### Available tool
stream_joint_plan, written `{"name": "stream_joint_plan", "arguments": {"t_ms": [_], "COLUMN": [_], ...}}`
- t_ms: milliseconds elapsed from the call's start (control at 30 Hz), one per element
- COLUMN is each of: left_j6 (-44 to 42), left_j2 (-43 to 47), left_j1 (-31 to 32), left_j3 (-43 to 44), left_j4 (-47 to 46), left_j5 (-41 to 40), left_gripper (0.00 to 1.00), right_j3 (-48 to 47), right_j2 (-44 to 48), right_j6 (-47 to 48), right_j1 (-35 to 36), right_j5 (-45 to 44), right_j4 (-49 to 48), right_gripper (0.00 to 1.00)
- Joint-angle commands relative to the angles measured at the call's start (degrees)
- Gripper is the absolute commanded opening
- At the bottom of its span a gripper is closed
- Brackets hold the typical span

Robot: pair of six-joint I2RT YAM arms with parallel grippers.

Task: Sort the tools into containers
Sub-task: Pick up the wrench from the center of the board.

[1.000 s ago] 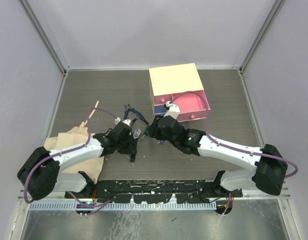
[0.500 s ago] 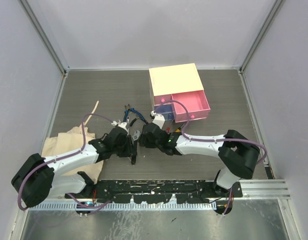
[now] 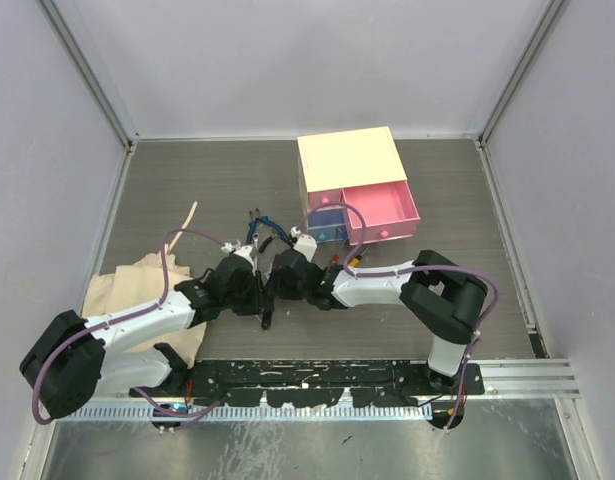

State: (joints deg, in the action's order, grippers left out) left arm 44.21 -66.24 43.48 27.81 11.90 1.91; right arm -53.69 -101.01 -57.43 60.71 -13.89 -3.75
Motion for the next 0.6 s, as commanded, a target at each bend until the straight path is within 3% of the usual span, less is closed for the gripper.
{"name": "stream_joint_plan", "arguments": {"t_ms": [0, 333, 567], "left_j6": [0.14, -0.82, -1.29], "left_j2": [3.1, 7.89, 9.03], "left_j1": [0.15, 0.18, 0.19], "left_j3": [-0.7, -3.71, -3.72], "left_j4": [-3.71, -5.1, -4.3], "left_j5": [1.26, 2.09, 1.9], "left_gripper": [0.12, 0.12, 0.16], "right_j3": [-2.34, -1.39, -0.95], "right_j2": [-1.3, -4.62, -3.76], "right_j6": [-1.96, -3.62, -2.05], "right_j1": [0.52, 0.3, 0.24], "right_j5": [0.84, 7.66, 7.63], "right_j4": [-4.14, -9.45, -10.93], "right_gripper": [0.47, 0.34, 0.12]}}
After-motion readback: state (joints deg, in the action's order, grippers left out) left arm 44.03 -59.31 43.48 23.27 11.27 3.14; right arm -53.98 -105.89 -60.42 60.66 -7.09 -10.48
